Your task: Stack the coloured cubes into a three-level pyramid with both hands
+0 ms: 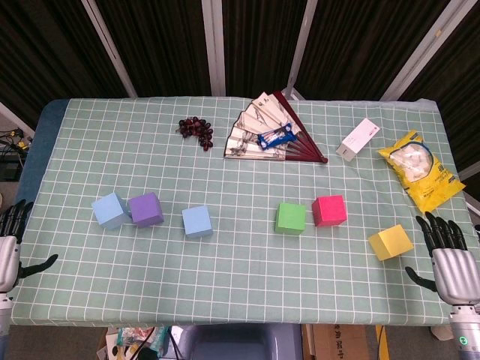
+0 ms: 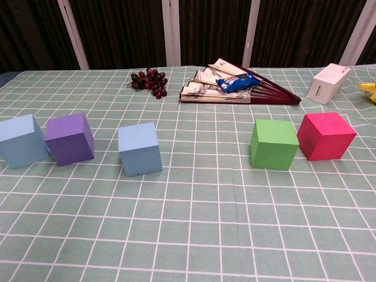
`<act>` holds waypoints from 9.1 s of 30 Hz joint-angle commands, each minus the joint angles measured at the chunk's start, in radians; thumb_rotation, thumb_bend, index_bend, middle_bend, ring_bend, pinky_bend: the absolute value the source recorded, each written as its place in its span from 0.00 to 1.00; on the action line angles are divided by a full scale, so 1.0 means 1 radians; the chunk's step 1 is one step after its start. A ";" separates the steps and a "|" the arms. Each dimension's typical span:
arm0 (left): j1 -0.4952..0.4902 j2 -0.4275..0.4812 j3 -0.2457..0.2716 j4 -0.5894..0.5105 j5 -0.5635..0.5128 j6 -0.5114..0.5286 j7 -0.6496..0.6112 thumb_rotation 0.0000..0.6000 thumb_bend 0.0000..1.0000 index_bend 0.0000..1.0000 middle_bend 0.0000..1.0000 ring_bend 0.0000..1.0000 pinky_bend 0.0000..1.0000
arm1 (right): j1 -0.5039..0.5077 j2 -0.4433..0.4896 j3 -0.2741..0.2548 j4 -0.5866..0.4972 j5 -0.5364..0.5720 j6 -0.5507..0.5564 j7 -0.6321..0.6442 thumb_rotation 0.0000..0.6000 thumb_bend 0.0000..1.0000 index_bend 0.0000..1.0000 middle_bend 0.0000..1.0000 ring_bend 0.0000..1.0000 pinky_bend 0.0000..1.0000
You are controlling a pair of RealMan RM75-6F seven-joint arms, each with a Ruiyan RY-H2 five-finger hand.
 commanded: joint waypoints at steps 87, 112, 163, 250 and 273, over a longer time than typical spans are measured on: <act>-0.723 -0.454 -0.162 -0.089 -0.750 -0.279 0.791 1.00 0.20 0.00 0.22 0.03 0.01 | 0.016 0.000 0.027 -0.014 0.103 -0.069 0.081 1.00 0.22 0.00 0.00 0.00 0.00; -0.790 -0.576 -0.161 0.121 -0.750 -0.344 0.691 1.00 0.28 0.00 0.37 0.05 0.02 | 0.011 0.010 0.020 -0.026 0.108 -0.079 0.089 1.00 0.22 0.00 0.00 0.00 0.00; -1.119 -0.683 -0.280 0.582 -0.818 -0.707 0.606 1.00 0.31 0.01 0.36 0.05 0.02 | 0.020 0.016 0.039 -0.023 0.163 -0.110 0.096 1.00 0.22 0.00 0.00 0.00 0.00; -0.745 -0.195 -0.060 -0.047 -0.863 -0.347 0.521 1.00 0.17 0.00 0.07 0.02 0.02 | 0.017 0.014 0.034 -0.032 0.159 -0.104 0.071 1.00 0.22 0.00 0.00 0.00 0.00; -0.734 -0.264 -0.075 0.033 -0.905 -0.342 0.542 1.00 0.18 0.00 0.28 0.03 0.02 | 0.016 0.020 0.032 -0.039 0.157 -0.106 0.078 1.00 0.22 0.00 0.00 0.00 0.00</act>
